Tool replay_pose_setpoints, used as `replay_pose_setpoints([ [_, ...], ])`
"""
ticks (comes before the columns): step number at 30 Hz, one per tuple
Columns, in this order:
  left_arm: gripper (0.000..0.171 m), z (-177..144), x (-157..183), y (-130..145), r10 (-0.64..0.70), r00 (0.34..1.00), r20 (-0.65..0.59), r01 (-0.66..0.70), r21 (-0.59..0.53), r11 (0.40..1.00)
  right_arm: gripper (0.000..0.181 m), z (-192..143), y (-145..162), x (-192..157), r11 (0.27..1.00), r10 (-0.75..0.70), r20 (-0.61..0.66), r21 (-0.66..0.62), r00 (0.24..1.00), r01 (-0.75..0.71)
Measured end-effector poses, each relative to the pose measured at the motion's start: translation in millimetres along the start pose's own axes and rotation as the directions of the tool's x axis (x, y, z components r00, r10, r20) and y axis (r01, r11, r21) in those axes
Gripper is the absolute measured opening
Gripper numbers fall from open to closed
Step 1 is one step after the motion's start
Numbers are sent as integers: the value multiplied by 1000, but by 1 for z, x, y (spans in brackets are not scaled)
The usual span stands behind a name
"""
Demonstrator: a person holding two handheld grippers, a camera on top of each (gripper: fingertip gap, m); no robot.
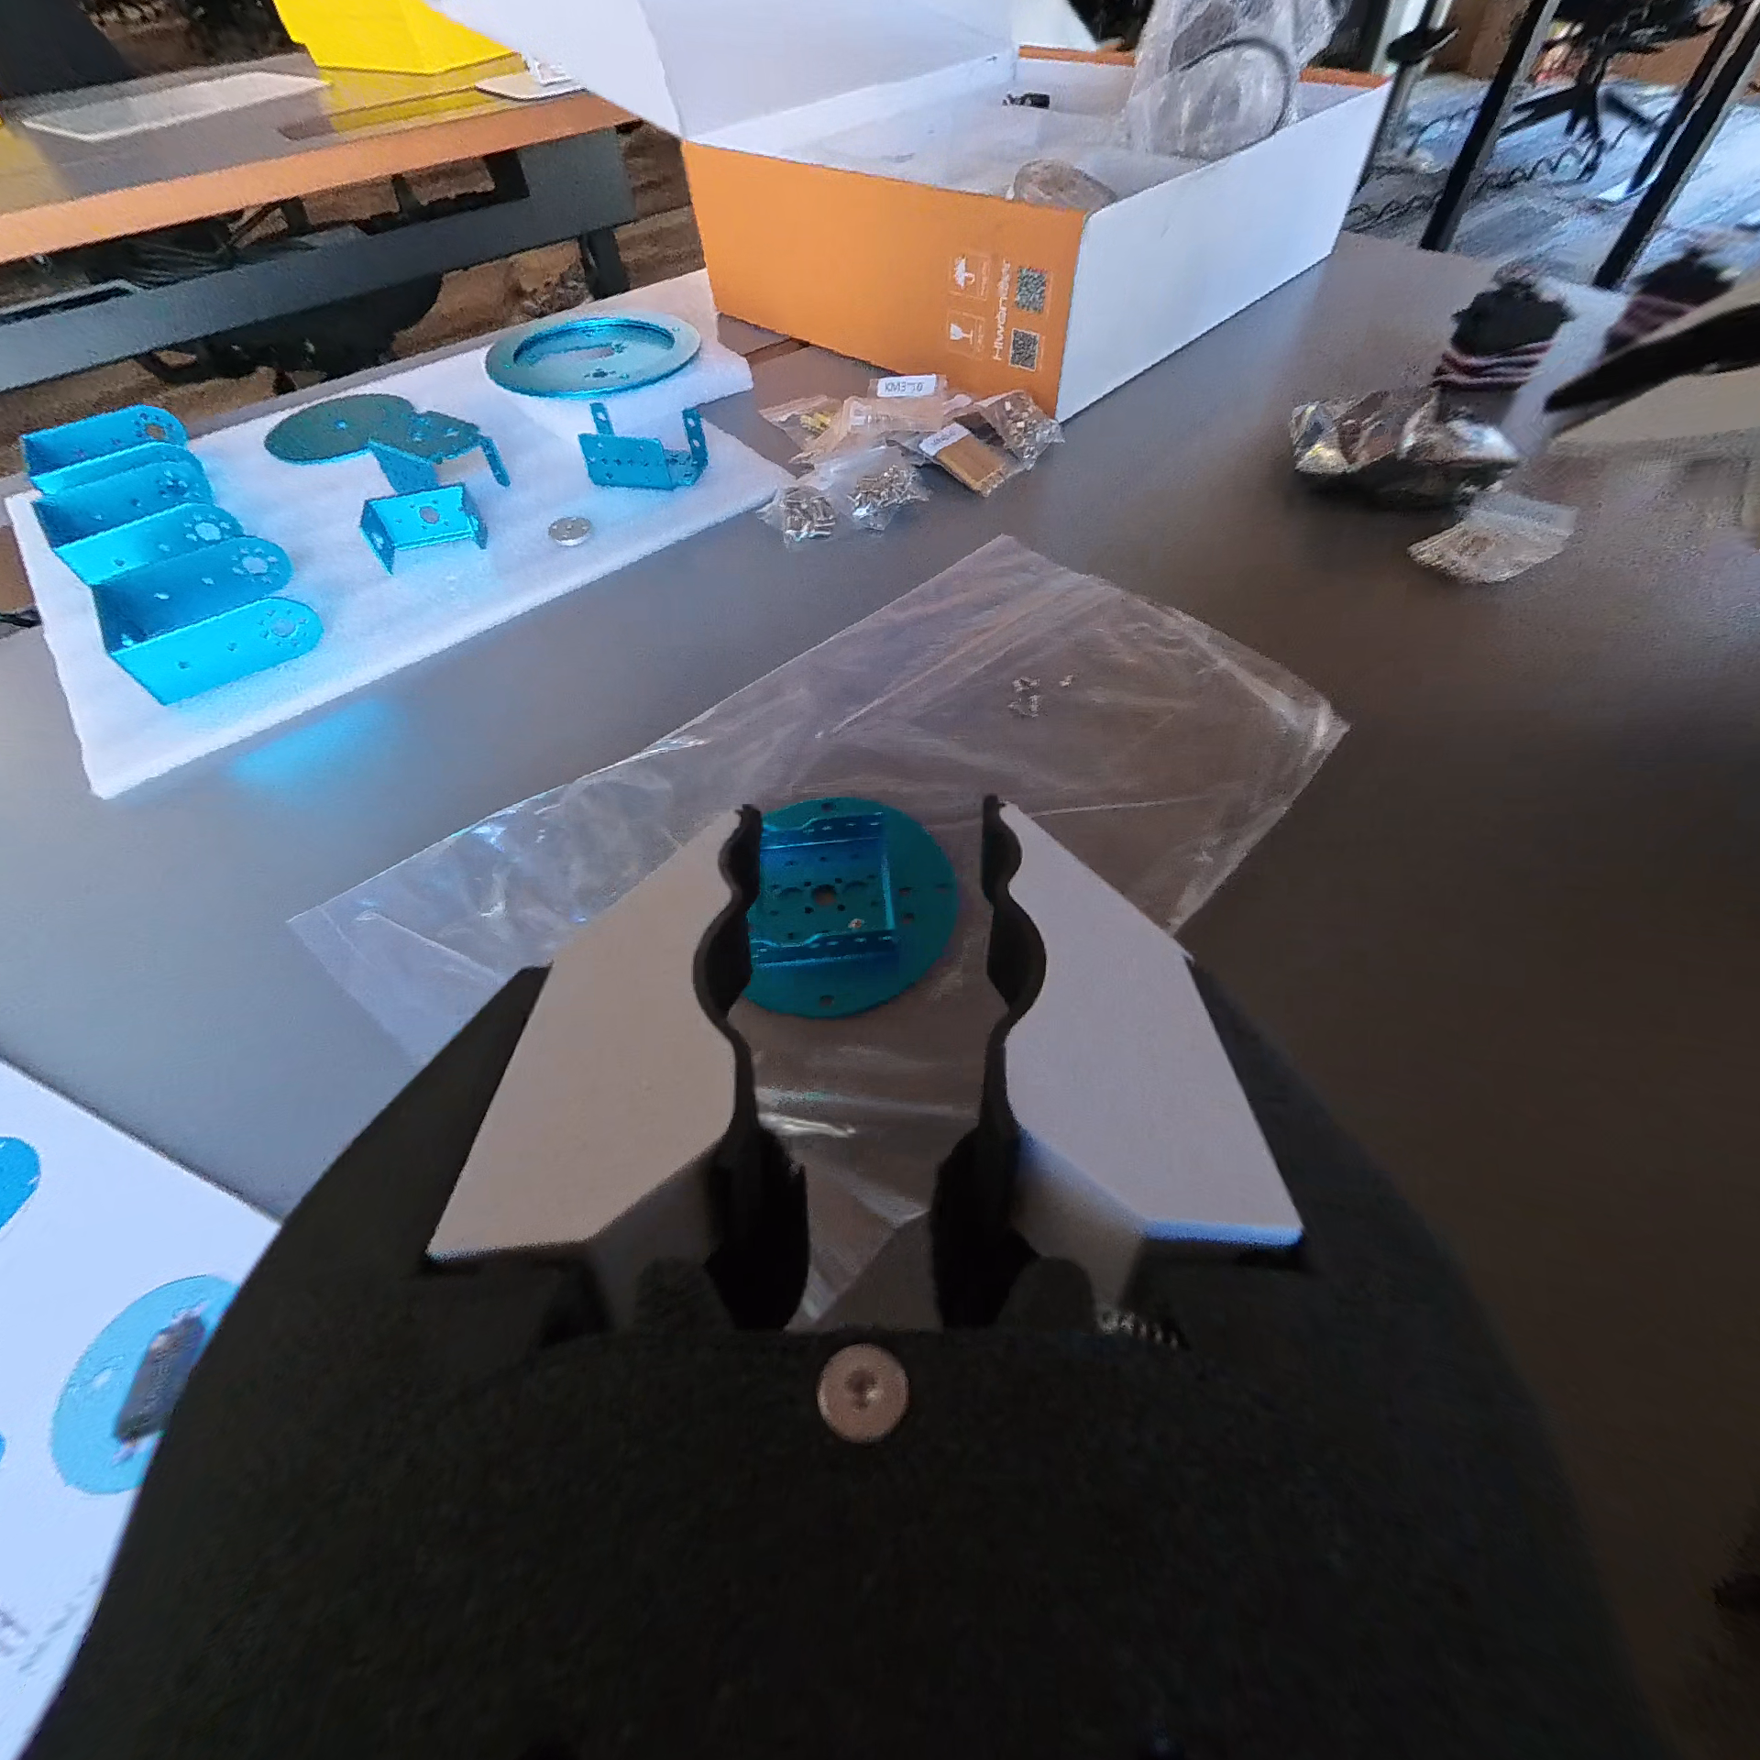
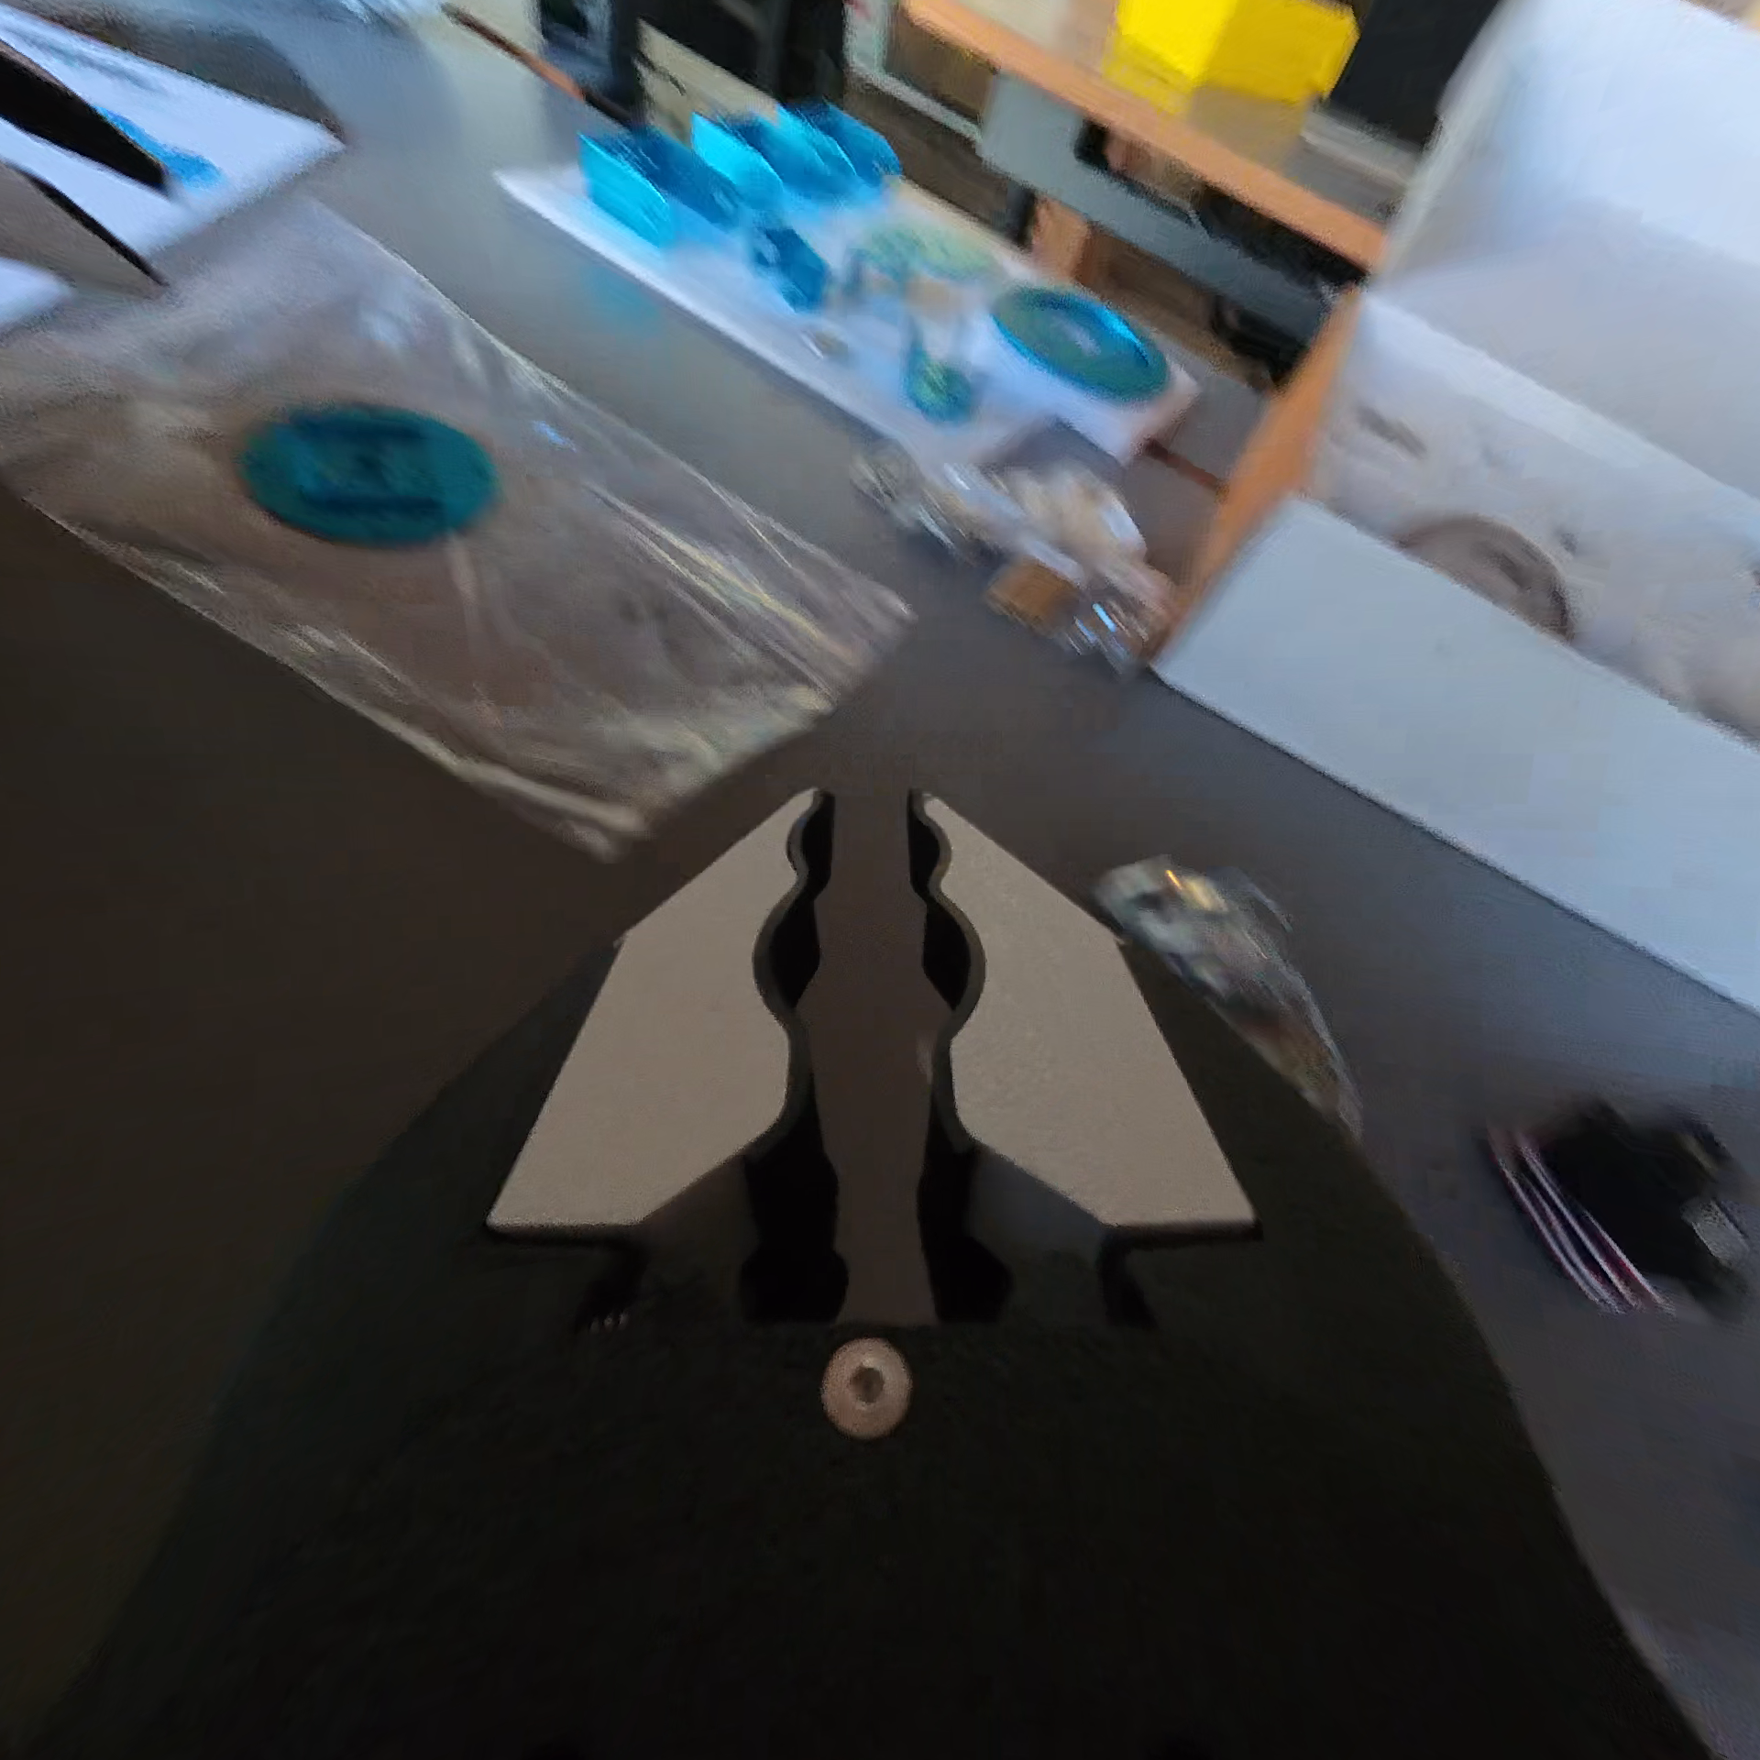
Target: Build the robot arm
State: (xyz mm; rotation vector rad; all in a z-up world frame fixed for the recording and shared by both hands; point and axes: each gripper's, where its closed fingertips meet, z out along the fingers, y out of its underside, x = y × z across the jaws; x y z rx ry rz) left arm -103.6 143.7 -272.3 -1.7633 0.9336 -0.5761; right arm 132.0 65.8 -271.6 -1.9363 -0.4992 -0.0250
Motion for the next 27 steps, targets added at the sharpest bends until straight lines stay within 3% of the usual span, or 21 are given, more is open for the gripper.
replay_pose_setpoints([
  [5,45,0,22,-8,-73,997,-30,73,-7,997,17,-78,86,73,964,147,-149,-202,978,-175],
  [9,42,6,42,-12,-87,995,-46,86,-18,996,17,-129,136,105,920,247,-251,-244,936,-308],
  [12,40,13,59,-14,-67,996,-56,65,-40,997,16,-157,157,121,903,304,-305,-210,902,-376],
  [19,36,23,87,-19,30,999,-38,-32,-71,997,17,-163,156,116,912,352,-242,-127,904,-389],
  [27,32,9,75,-10,29,997,78,-23,-76,997,18,-131,109,72,944,327,-55,-37,943,-329],
])
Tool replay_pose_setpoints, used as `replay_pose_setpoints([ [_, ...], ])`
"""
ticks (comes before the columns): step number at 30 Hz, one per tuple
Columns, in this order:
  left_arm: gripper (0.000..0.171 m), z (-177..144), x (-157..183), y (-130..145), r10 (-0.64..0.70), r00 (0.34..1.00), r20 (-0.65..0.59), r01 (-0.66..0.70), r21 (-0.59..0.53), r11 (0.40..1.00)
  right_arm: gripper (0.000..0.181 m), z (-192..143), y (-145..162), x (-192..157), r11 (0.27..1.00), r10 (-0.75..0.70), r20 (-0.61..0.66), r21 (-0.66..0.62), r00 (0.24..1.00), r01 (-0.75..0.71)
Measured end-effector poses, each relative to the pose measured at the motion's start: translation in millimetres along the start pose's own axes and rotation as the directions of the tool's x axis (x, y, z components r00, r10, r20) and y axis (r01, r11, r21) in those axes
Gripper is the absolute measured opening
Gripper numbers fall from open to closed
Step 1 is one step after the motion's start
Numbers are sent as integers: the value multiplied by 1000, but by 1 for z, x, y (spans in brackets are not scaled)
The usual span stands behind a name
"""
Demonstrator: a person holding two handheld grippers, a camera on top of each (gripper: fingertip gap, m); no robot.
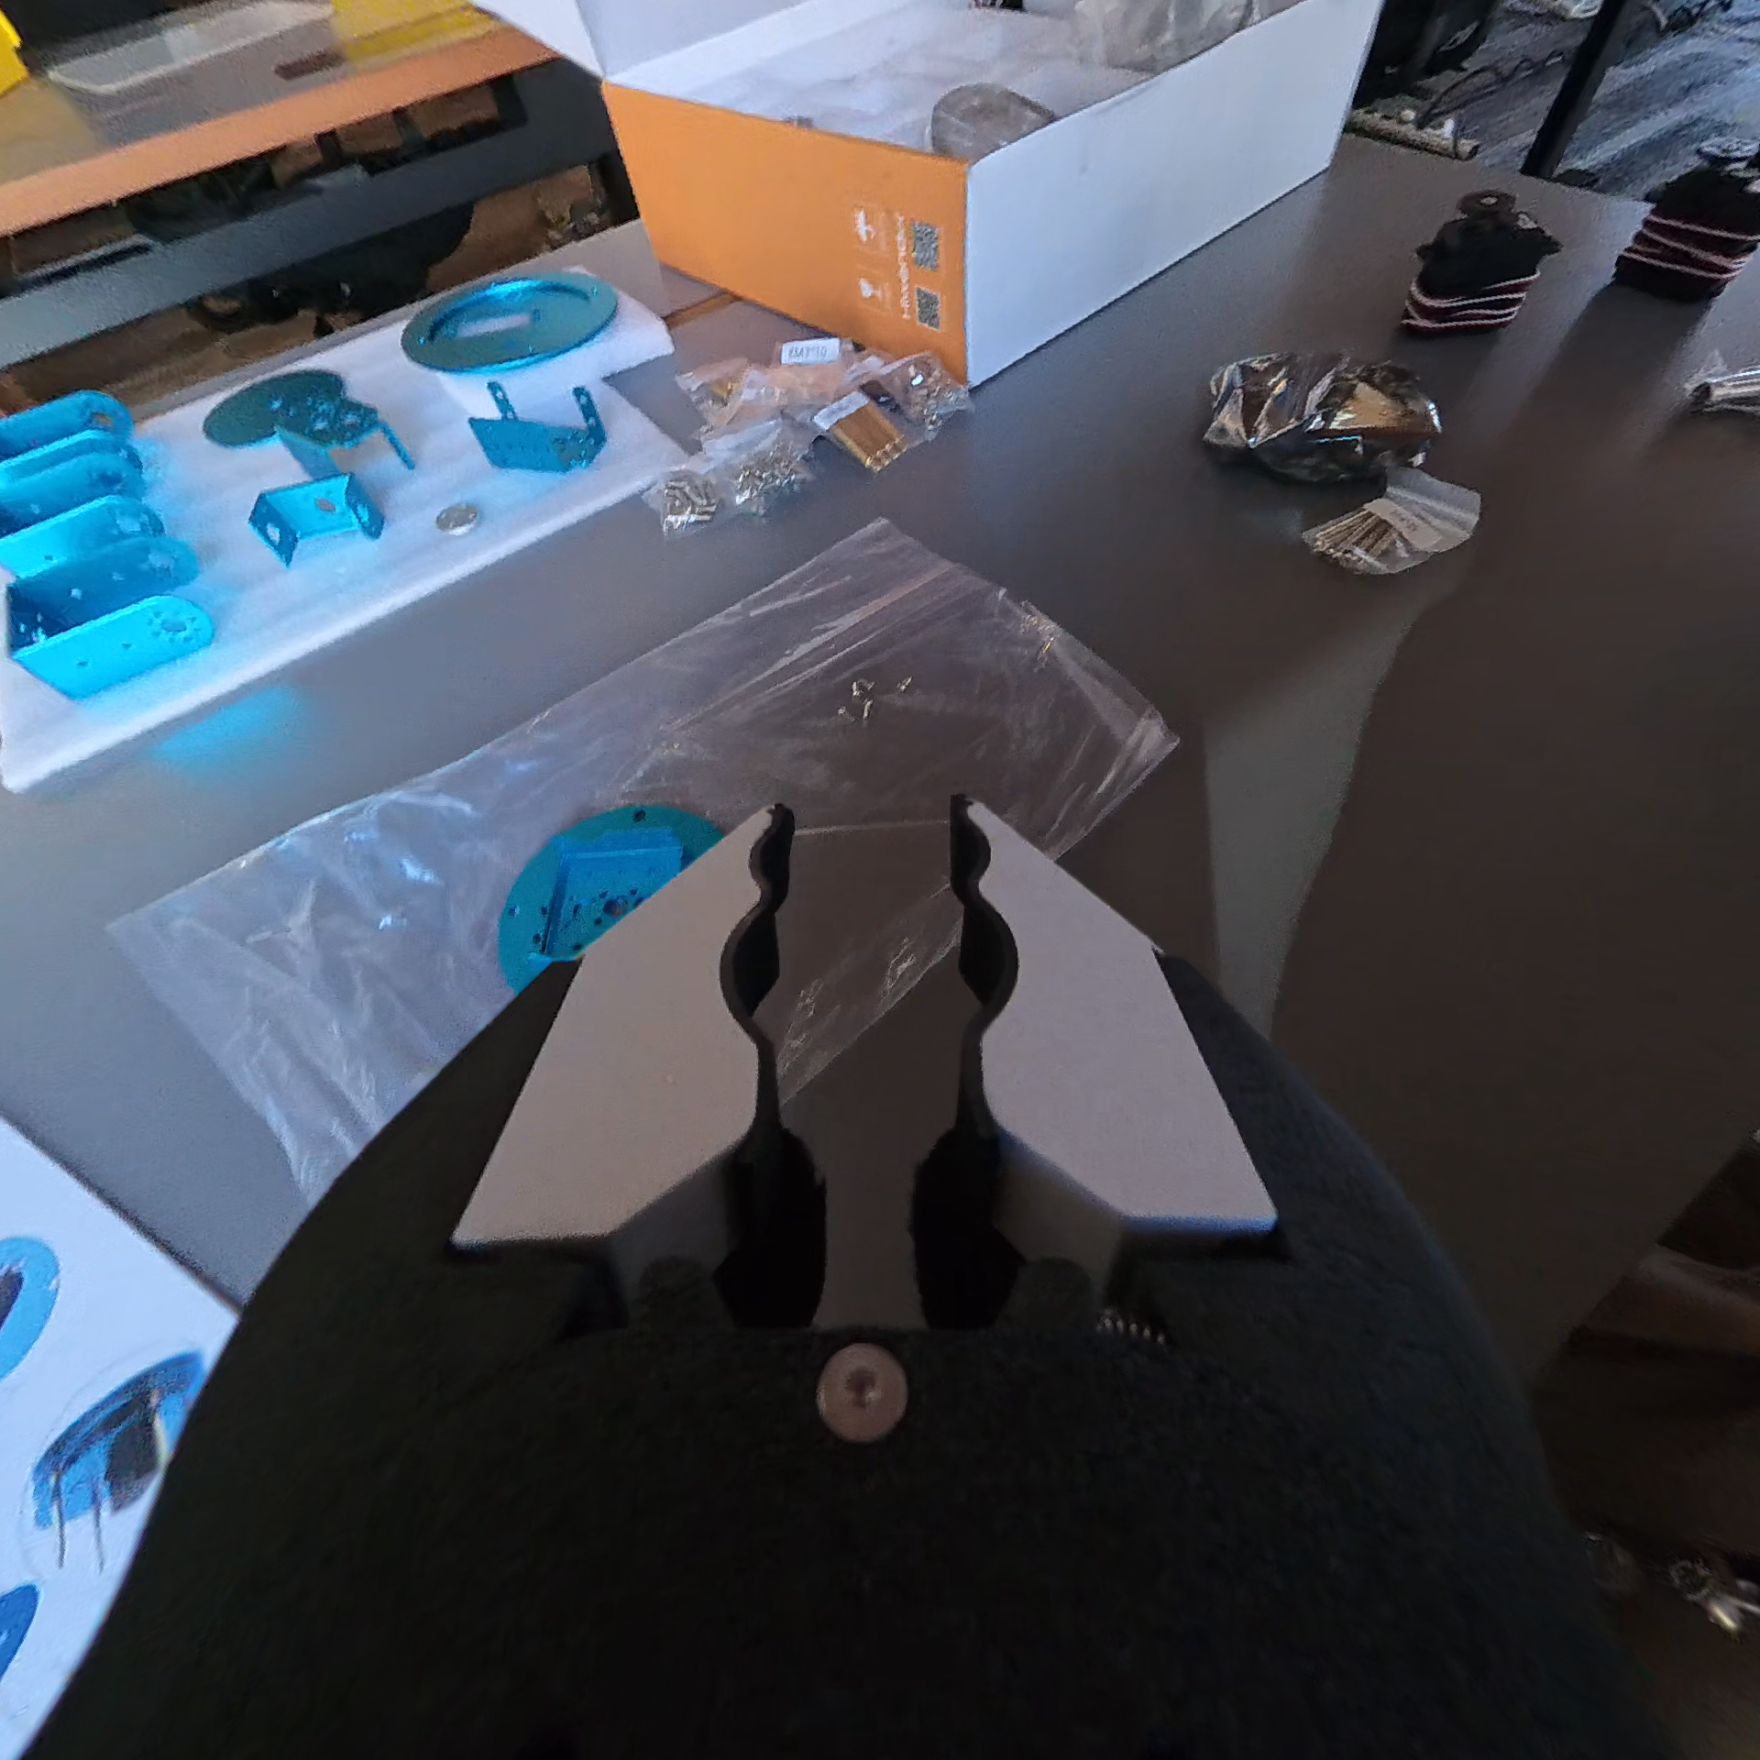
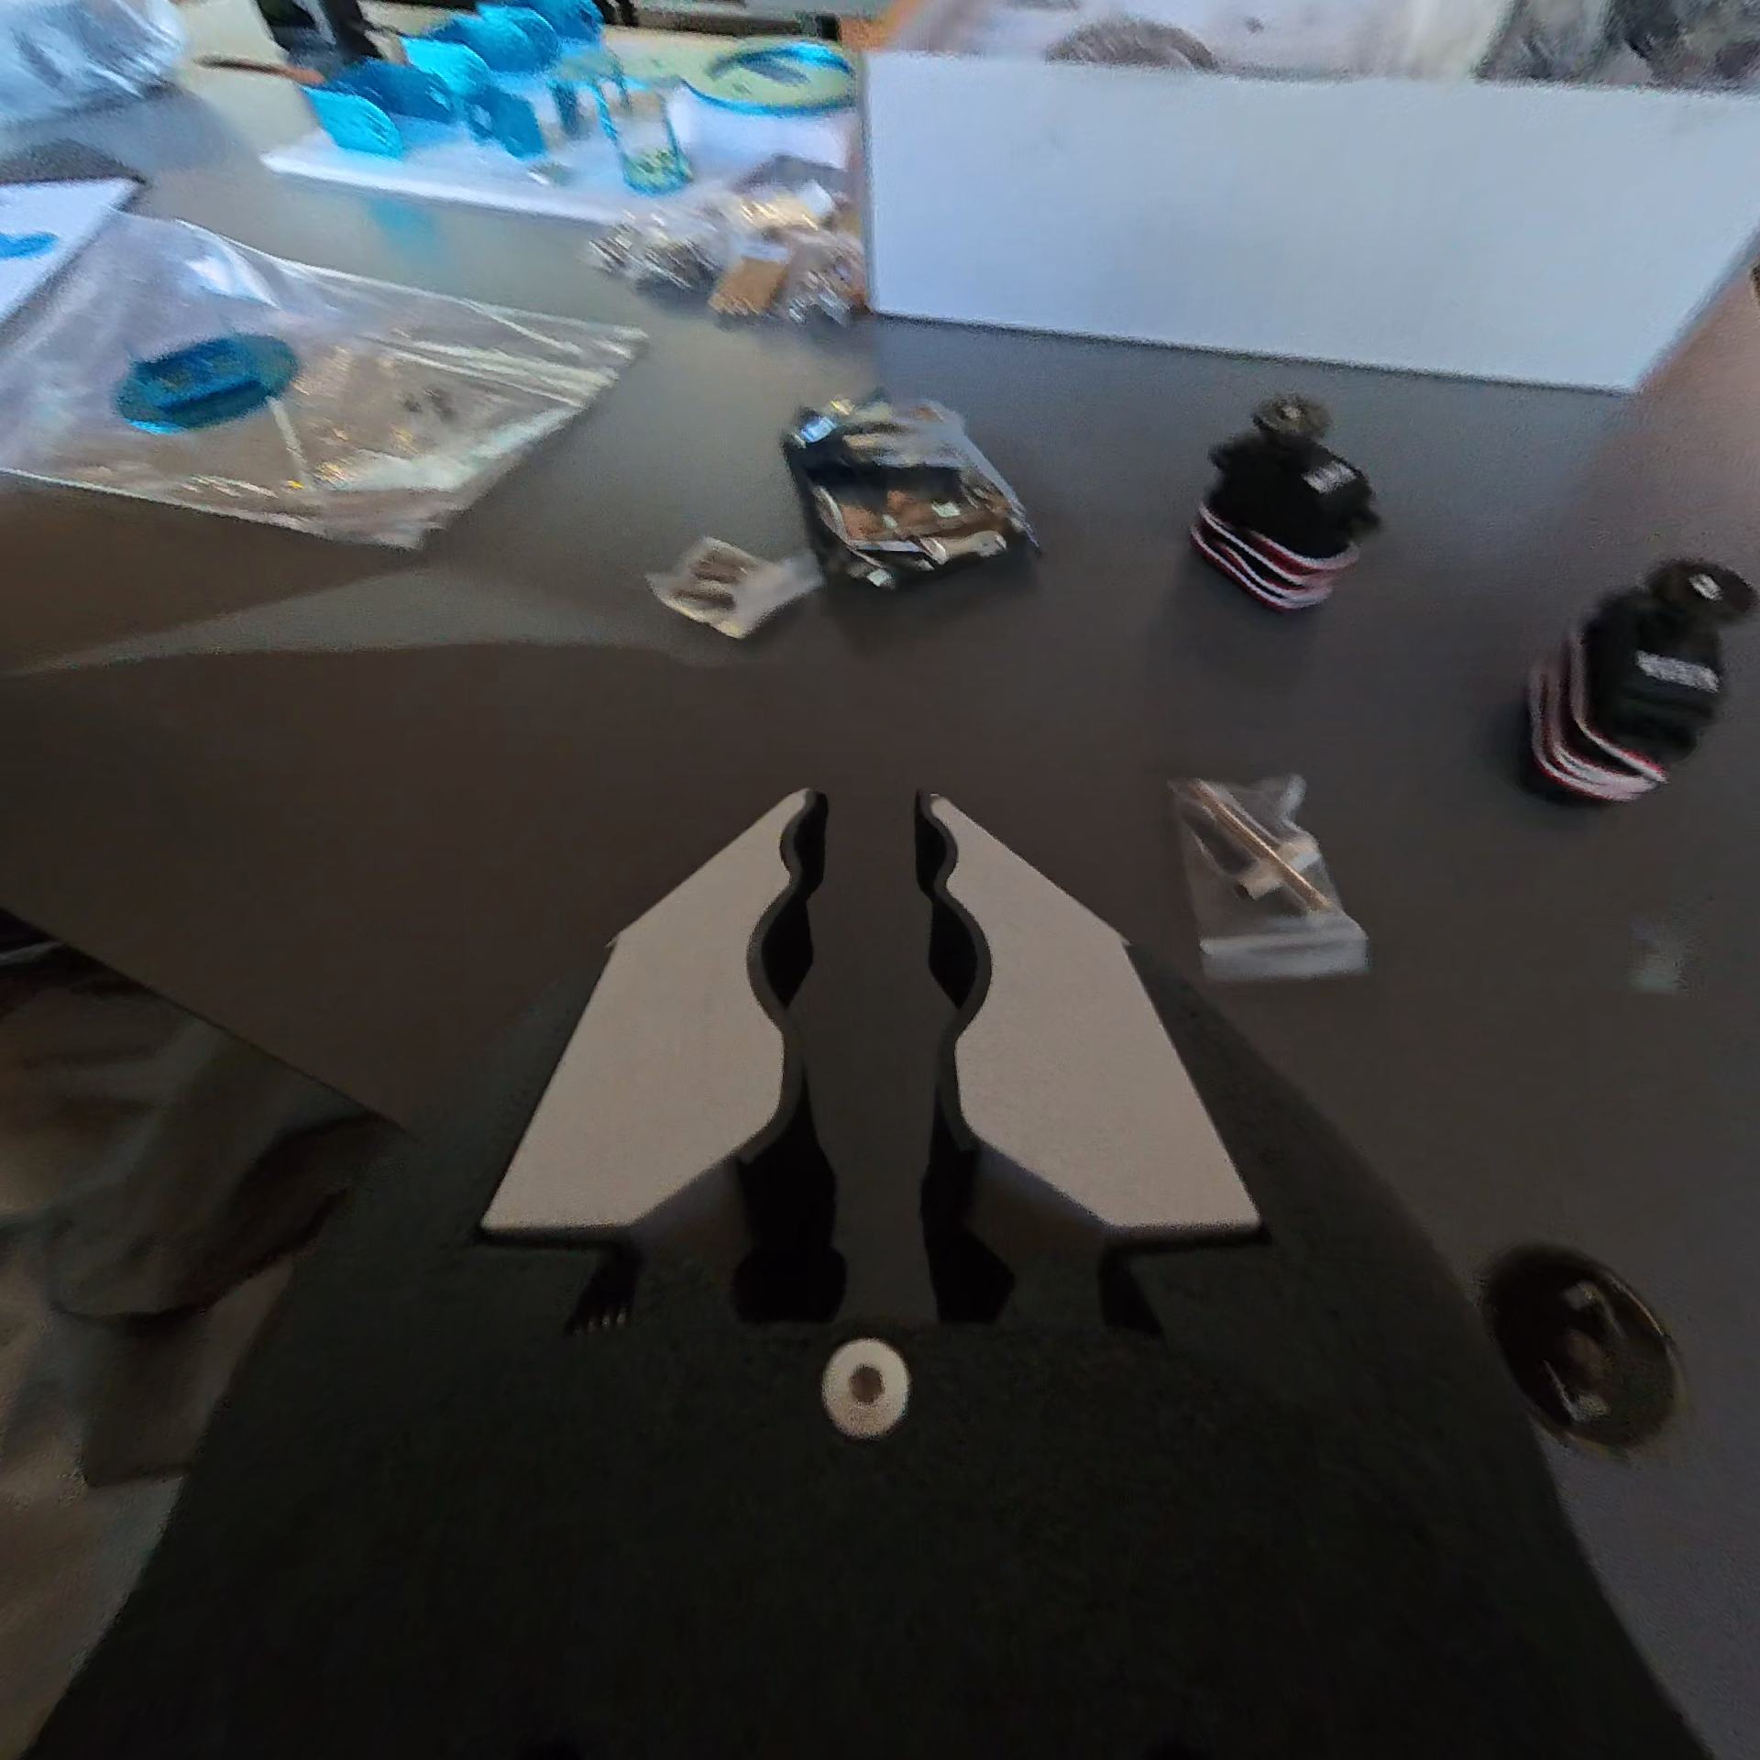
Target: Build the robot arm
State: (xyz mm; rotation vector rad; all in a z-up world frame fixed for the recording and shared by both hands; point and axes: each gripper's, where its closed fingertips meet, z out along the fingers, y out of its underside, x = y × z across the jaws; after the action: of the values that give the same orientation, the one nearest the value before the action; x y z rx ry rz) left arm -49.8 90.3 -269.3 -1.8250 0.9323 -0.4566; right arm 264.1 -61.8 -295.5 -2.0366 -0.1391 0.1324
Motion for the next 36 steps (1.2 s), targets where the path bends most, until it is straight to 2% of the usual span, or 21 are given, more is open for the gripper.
replay_pose_setpoints([
  [4,32,-16,-19,8,-42,998,54,42,9,999,17,15,-25,-19,998,-54,56,45,997,51],
  [12,32,-62,-66,40,-170,974,150,164,56,985,17,59,-71,-64,977,-212,121,38,970,209],
  [16,31,-82,-86,54,-235,959,160,227,69,971,17,81,-82,-94,971,-239,163,49,957,234],
  [20,31,-96,-101,62,-244,954,176,235,68,970,17,100,-84,-123,964,-264,202,43,943,261],
  [26,31,-102,-110,71,-256,952,168,249,61,967,18,114,-87,-149,954,-297,225,37,928,297],
  [29,31,-101,-109,74,-263,952,154,257,58,965,23,120,-88,-161,956,-287,277,25,917,292],
  [36,36,-80,-85,75,-235,972,28,235,4,972,44,150,-100,-216,924,-354,519,64,778,378],
])
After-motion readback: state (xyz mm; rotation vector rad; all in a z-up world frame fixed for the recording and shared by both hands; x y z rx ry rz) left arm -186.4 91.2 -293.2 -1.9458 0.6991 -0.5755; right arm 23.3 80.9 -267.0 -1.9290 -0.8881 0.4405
